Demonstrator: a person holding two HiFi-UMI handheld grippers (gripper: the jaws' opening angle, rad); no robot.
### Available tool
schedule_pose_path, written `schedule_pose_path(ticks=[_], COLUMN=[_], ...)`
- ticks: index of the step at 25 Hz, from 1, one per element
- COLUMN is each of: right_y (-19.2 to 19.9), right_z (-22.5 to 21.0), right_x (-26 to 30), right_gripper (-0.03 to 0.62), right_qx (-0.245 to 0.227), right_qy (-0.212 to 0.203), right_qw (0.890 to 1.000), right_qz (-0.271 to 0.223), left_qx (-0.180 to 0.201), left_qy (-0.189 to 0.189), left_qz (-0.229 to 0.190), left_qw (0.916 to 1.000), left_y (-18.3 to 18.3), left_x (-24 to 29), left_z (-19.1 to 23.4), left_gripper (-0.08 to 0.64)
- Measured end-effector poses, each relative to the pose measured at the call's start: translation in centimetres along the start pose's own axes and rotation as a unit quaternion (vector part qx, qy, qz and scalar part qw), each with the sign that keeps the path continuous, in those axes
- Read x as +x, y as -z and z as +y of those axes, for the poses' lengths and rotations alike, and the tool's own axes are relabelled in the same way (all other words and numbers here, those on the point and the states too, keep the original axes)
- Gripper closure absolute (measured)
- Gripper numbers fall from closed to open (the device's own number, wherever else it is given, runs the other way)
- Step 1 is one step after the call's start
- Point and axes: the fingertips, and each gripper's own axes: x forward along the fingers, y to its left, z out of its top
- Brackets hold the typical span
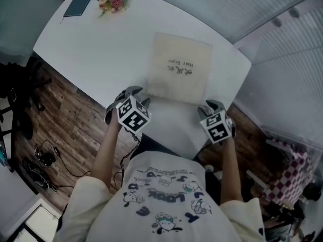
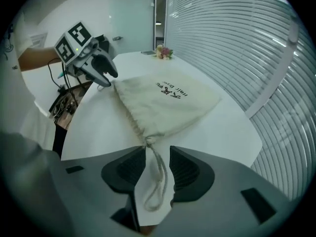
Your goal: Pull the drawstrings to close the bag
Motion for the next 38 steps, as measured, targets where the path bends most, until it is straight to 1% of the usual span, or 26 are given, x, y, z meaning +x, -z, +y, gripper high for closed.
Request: schedule_pose_path(ticks=[3, 6, 11, 12, 14, 19, 22, 26, 28, 29, 30, 31, 32, 34, 35, 36, 38], right_y=[0.6, 1.0, 1.5, 1.5, 1.6, 1.6, 1.7, 1.8, 1.8, 1.7, 1.7, 1.6, 1.4, 1.2, 1.2, 1.2, 1.4], right_z=[0.3, 0.6, 1.0, 0.9, 0.7, 0.5, 0.3, -0.1, -0.3, -0.4, -0.6, -0.8, -1.1, -1.4, -1.5, -1.6, -1.9], right_x=[0.8, 1.2, 1.6, 1.6, 1.7, 1.9, 1.9, 1.6, 1.5, 1.4, 1.3, 1.1, 1.0, 0.5, 0.3, 0.2, 0.2], right_gripper=[0.451, 0.474, 0.529, 0.535, 0.547, 0.561, 0.566, 0.569, 0.571, 0.571, 0.572, 0.572, 0.572, 0.572, 0.572, 0.572, 0.572], right_qx=[-0.035, -0.064, -0.080, -0.081, -0.082, -0.087, -0.086, -0.082, -0.069, -0.057, -0.039, -0.015, 0.014, 0.071, 0.097, 0.124, 0.185], right_qy=[-0.015, -0.021, -0.020, -0.019, -0.016, -0.018, -0.015, 0.002, 0.011, 0.017, 0.024, 0.032, 0.041, 0.056, 0.062, 0.065, 0.069], right_qw=[0.999, 0.997, 0.995, 0.995, 0.995, 0.994, 0.994, 0.995, 0.996, 0.997, 0.998, 0.999, 0.999, 0.996, 0.993, 0.990, 0.980], right_qz=[0.022, 0.040, 0.059, 0.061, 0.062, 0.065, 0.067, 0.061, 0.059, 0.055, 0.048, 0.038, 0.026, 0.004, -0.004, -0.012, -0.028], left_qx=[0.043, 0.058, 0.062, 0.064, 0.064, 0.056, 0.038, -0.003, -0.025, -0.045, -0.075, -0.116, -0.165, -0.259, -0.294, -0.319, -0.352], left_qy=[-0.002, 0.001, 0.010, 0.008, 0.004, 0.014, 0.019, 0.028, 0.027, 0.025, 0.025, 0.026, 0.028, 0.027, 0.020, 0.010, -0.011], left_qz=[0.022, 0.037, 0.053, 0.056, 0.056, 0.054, 0.051, 0.042, 0.036, 0.031, 0.023, 0.013, 0.001, -0.021, -0.029, -0.034, -0.039], left_qw=[0.9988, 0.9977, 0.9966, 0.9964, 0.9964, 0.9968, 0.9978, 0.9987, 0.9987, 0.9982, 0.9966, 0.9928, 0.9859, 0.9652, 0.9551, 0.9470, 0.9350], left_y=[0.2, 0.6, 0.7, 0.8, 0.9, 1.0, 1.0, 1.2, 1.2, 1.2, 1.2, 1.2, 1.3, 1.7, 1.9, 2.1, 2.5], left_x=[0.9, 1.7, 2.0, 2.1, 2.1, 2.4, 2.1, 1.9, 1.6, 1.6, 1.6, 1.6, 1.5, 1.4, 1.3, 1.2, 1.0], left_z=[-0.1, -0.4, -0.7, -0.6, -0.5, -0.5, -0.5, -0.5, -0.5, -0.5, -0.4, -0.3, -0.3, -0.1, -0.1, 0.0, 0.0], left_gripper=[0.339, 0.339, 0.344, 0.363, 0.452, 0.491, 0.499, 0.503, 0.505, 0.505, 0.505, 0.506, 0.506, 0.506, 0.506, 0.506, 0.506])
